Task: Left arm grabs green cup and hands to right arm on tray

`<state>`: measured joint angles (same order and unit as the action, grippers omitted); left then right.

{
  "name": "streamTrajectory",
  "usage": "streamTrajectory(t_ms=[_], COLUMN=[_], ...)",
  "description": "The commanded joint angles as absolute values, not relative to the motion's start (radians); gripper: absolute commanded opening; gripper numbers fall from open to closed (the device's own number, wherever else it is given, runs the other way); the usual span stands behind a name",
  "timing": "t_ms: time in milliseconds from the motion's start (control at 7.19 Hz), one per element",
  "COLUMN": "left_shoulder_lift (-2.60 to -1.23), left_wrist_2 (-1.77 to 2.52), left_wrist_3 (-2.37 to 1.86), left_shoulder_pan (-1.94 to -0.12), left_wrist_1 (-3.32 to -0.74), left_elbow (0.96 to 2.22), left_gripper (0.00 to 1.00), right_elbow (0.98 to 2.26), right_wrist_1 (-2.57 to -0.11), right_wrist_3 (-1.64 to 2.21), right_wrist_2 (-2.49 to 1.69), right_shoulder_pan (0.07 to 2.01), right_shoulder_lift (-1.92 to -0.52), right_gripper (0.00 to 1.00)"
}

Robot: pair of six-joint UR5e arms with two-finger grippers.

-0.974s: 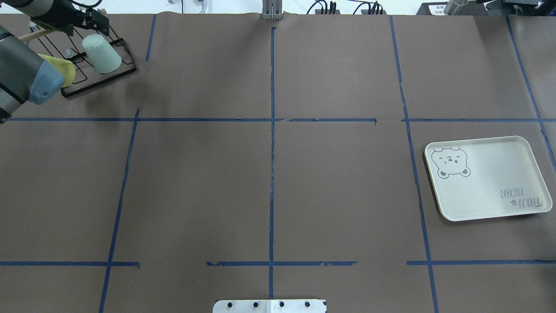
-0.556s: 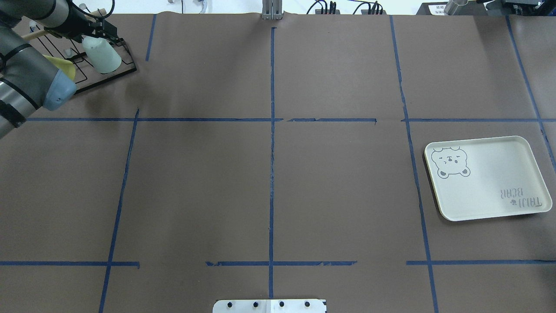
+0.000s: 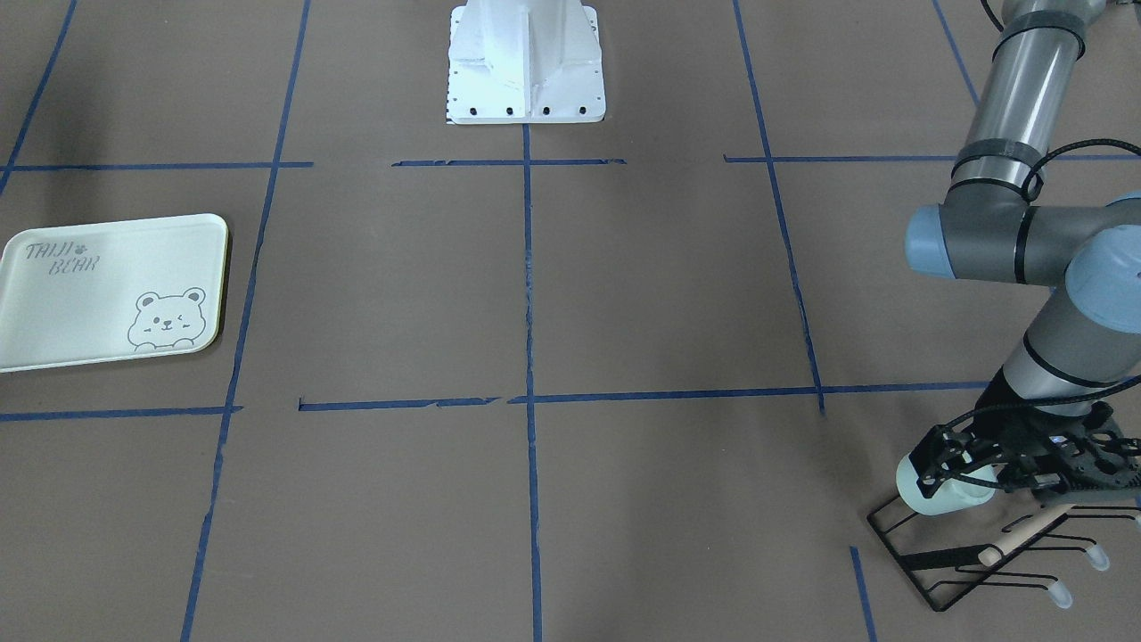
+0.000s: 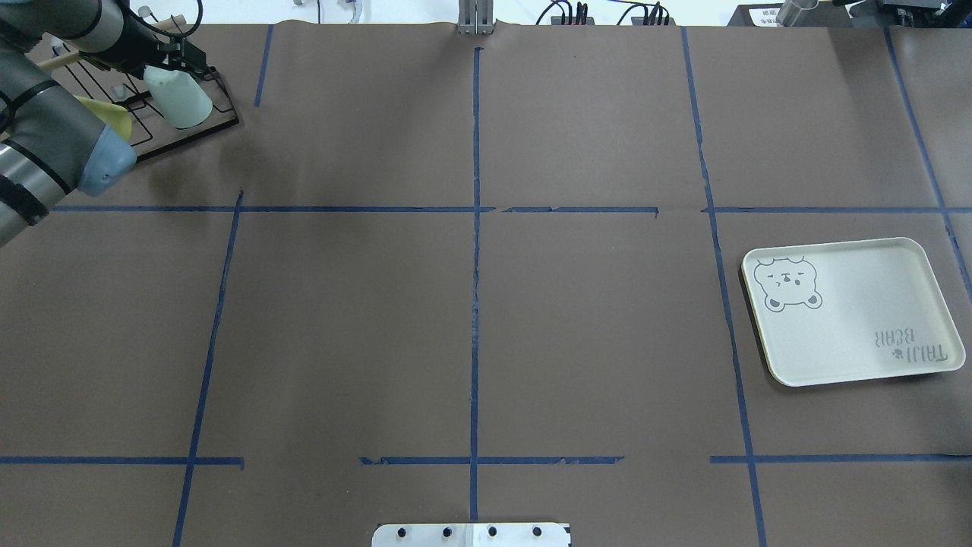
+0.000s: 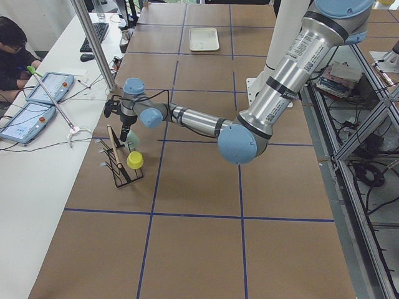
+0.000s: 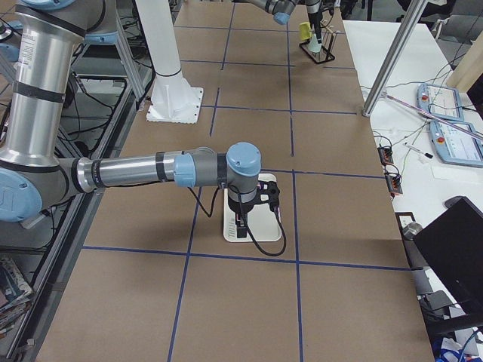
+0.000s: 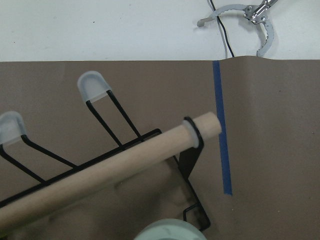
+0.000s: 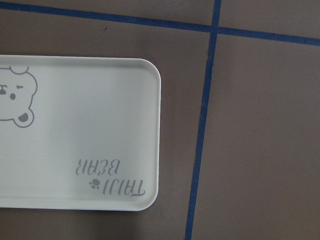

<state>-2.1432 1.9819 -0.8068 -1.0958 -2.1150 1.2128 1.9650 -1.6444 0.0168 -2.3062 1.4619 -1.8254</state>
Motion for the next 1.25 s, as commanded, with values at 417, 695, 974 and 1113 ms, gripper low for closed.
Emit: streamTrajectory(t_ms=[417, 695, 974, 1113], left_shoulder_lift=[-2.138, -2.138, -2.14, -2.14], left_wrist_2=[1.982, 1.982, 1.982, 1.982], left_wrist_3=[-0.801, -0.799, -0.808, -0.807], left_shoulder_pan=[-1.088, -1.088, -1.088, -1.089], left_wrist_1=[-2.114, -2.114, -2.114, -2.114], left_elbow=[1.212, 1.212, 1.213, 1.215], left_gripper=[1.0, 1.0, 0.76, 0.56], right_elbow=[1.965, 1.965, 1.965, 1.965], right_wrist_1=[-1.643, -1.644, -1.644, -1.644], right_wrist_3=[0.017, 0.017, 0.018, 0.017], right_wrist_2=[-2.306, -2.306, -2.306, -2.307], right_shoulder_pan=[1.462, 1.462, 1.462, 1.462], right_shoulder_lift=[-1.824, -1.818, -1.818, -1.818], right_gripper=[1.0, 1.0, 1.0, 1.0])
